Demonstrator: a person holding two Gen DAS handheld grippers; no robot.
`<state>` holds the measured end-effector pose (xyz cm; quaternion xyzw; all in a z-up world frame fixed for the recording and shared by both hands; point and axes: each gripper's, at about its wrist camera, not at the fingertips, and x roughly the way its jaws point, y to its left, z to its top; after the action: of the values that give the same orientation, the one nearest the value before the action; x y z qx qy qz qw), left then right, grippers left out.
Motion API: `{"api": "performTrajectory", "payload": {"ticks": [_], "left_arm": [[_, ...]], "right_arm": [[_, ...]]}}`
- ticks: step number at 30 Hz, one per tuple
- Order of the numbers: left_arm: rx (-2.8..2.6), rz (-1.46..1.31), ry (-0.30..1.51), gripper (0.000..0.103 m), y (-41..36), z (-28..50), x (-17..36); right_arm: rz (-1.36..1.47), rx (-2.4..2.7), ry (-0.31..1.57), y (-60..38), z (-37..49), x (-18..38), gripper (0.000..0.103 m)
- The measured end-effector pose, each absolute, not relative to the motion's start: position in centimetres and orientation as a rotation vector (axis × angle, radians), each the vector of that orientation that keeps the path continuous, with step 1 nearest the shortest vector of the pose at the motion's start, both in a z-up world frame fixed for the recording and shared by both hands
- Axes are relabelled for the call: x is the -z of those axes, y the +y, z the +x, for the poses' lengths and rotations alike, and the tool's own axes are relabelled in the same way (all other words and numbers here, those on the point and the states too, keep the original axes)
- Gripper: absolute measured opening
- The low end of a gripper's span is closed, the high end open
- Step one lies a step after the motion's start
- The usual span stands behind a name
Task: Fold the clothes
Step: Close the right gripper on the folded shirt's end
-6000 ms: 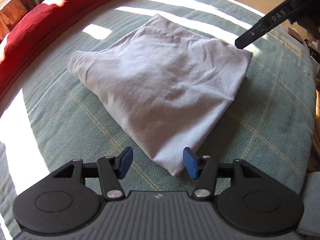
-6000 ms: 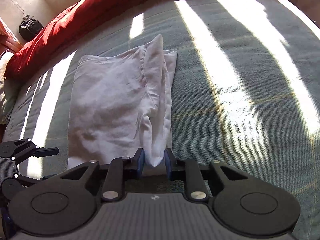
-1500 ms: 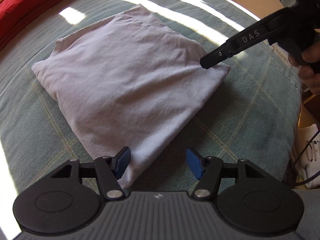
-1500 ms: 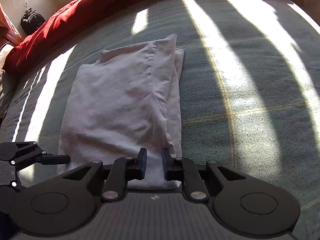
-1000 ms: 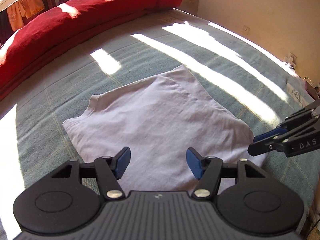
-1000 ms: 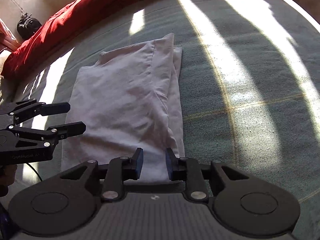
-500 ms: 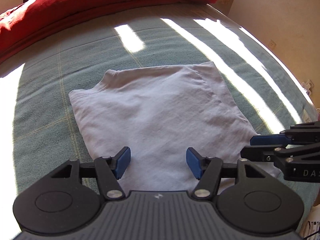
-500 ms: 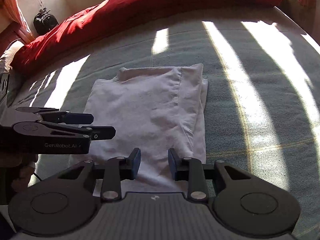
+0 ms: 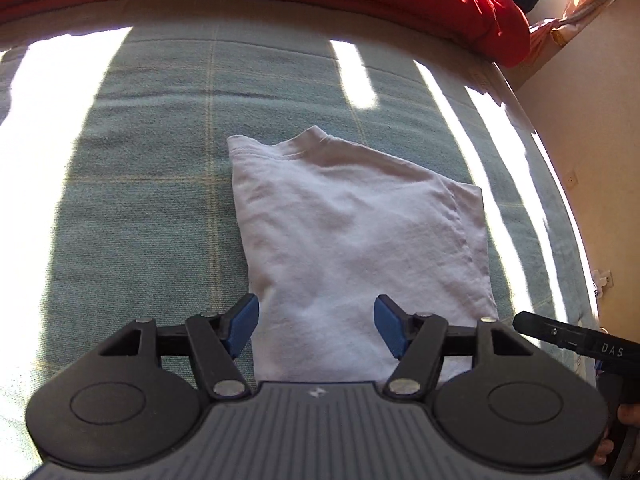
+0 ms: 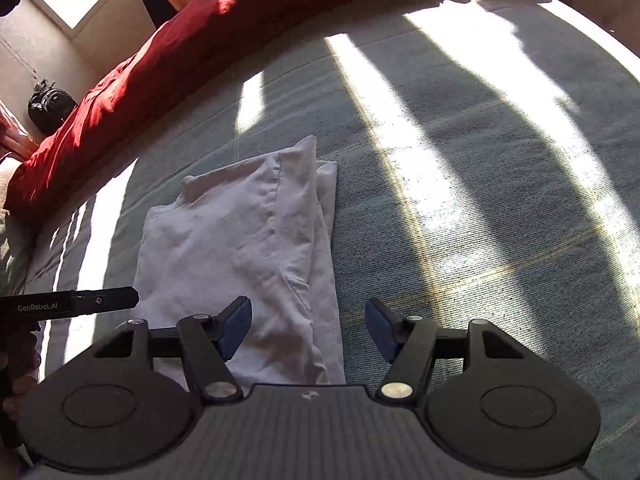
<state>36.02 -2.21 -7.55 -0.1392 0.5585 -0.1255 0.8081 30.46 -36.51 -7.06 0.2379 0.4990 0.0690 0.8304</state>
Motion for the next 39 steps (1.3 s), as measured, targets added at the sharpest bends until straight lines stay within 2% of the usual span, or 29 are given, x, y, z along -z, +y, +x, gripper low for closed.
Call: {"api": "performTrajectory", "payload": {"ticks": [3, 8, 24, 27, 30, 39], "left_arm": [[0.232, -0.421, 1.242, 0.064, -0.3, 36.3, 9.2], [0.276, -0.532, 1.320, 0.064, 0.5, 36.3, 12.2], [0.384, -0.504, 1.214, 0.065, -0.2, 44.0, 13.6], [0.394, -0.531, 1.211, 0.066, 0.0, 44.4, 13.9], [0.400, -0.557, 1.224, 0.066, 0.4, 43.6, 14.0], [0.397, -0.654, 1.306, 0.066, 1.8, 37.8, 14.5]], "right_arm": [[0.636, -0.153, 1.078, -37.6, 31.6, 8.7, 0.069], [0.698, -0.152, 1.132, -37.7, 32.4, 10.8, 0.071], [0.683, -0.242, 1.072, -36.6, 41.5, 12.6, 0.071], [0.722, -0.253, 1.061, -36.7, 42.7, 13.0, 0.075], [0.773, -0.265, 1.060, -37.0, 43.0, 13.5, 0.080], [0.948, -0.324, 1.150, -38.1, 38.0, 14.6, 0.080]]}}
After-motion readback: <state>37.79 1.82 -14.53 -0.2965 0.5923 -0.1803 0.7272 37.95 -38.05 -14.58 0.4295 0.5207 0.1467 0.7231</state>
